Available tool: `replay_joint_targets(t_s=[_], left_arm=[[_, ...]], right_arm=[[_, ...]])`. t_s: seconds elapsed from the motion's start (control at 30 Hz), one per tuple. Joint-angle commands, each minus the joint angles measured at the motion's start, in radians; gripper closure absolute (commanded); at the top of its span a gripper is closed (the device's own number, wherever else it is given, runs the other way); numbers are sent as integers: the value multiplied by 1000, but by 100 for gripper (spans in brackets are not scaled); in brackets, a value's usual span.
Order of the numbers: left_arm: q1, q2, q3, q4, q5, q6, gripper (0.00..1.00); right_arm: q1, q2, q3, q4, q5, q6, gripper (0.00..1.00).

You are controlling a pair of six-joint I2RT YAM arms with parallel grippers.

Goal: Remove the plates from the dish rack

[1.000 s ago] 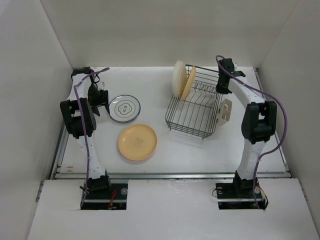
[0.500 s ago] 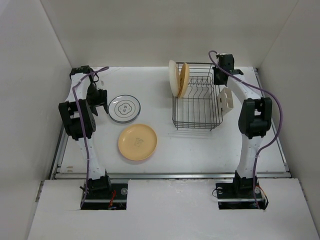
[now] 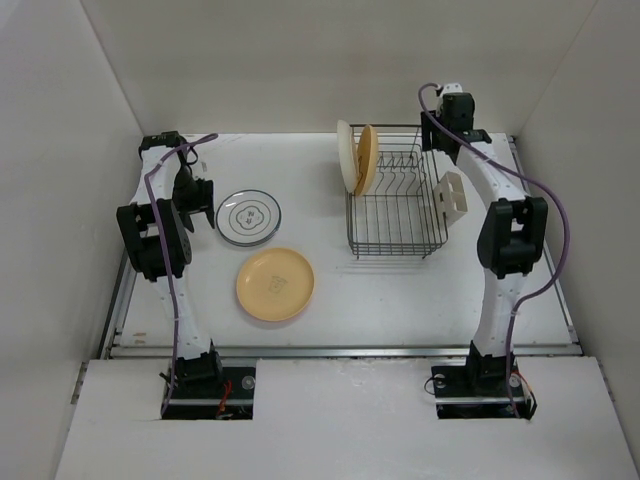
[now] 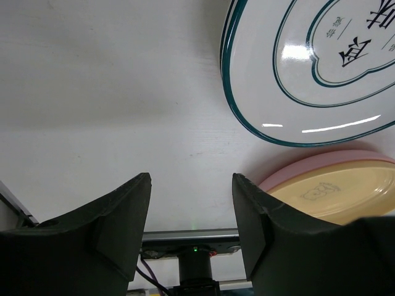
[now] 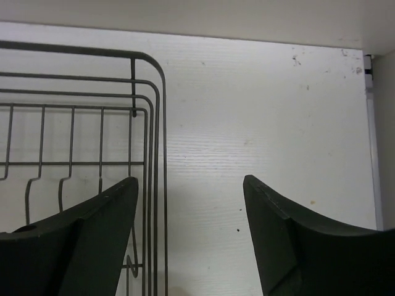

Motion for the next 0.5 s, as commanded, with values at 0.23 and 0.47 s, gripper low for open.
replay_joint_targets(t_s=[0.23, 0.47], left_arm=[[-1, -85, -1, -32, -1, 1, 48], [-1, -113, 20, -32, -1, -8, 48]], right_arm=[[183, -302, -20, 32, 65, 87, 25], [337, -192, 66, -112, 183, 254, 22]])
